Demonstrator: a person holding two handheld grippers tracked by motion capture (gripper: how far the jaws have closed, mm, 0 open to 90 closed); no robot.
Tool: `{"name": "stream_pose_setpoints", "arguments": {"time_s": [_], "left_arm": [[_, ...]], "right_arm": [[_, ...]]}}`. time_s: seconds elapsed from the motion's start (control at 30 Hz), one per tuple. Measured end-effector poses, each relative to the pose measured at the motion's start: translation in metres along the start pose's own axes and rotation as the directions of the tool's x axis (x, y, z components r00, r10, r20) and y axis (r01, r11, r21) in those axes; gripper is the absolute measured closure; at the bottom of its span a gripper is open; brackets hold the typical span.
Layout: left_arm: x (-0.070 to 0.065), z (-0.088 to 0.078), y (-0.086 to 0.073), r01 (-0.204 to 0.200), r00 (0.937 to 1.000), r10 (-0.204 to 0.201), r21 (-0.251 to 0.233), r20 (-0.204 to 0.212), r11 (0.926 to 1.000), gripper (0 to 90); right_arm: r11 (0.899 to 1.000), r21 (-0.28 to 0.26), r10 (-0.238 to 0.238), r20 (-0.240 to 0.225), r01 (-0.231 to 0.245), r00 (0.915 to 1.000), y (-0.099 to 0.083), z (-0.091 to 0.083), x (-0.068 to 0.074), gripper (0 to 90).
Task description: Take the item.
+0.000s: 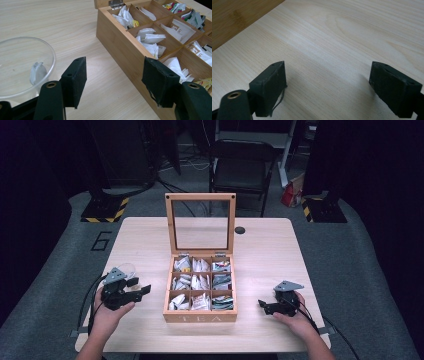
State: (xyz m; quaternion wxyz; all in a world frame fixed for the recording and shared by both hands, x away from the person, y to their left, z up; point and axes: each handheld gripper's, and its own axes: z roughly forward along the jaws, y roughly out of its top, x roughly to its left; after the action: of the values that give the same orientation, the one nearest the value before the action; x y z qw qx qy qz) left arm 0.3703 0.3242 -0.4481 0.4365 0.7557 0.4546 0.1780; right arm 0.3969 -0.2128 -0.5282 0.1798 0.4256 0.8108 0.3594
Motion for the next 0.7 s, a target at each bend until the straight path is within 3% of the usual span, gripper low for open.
{"name": "stream_pose_setpoints", "arguments": {"time_s": [0.43, 0.7], "left_arm": [[0.002, 0.006, -0.020, -0.014, 0.9999, 0.014, 0.013, -0.003, 0.9998, 37.2], [0.004, 0.011, -0.034, 0.017, 0.9998, -0.018, 0.023, 0.013, 0.9996, 37.2]], "right_arm": [[1.000, 0.000, 0.000, 0.000, 0.000, 1.0000, 0.000, 0.000, 0.000, 13.5], [1.000, 0.001, -0.001, -0.001, 0.001, 1.0000, 0.000, 0.000, 0.000, 13.5]]}}
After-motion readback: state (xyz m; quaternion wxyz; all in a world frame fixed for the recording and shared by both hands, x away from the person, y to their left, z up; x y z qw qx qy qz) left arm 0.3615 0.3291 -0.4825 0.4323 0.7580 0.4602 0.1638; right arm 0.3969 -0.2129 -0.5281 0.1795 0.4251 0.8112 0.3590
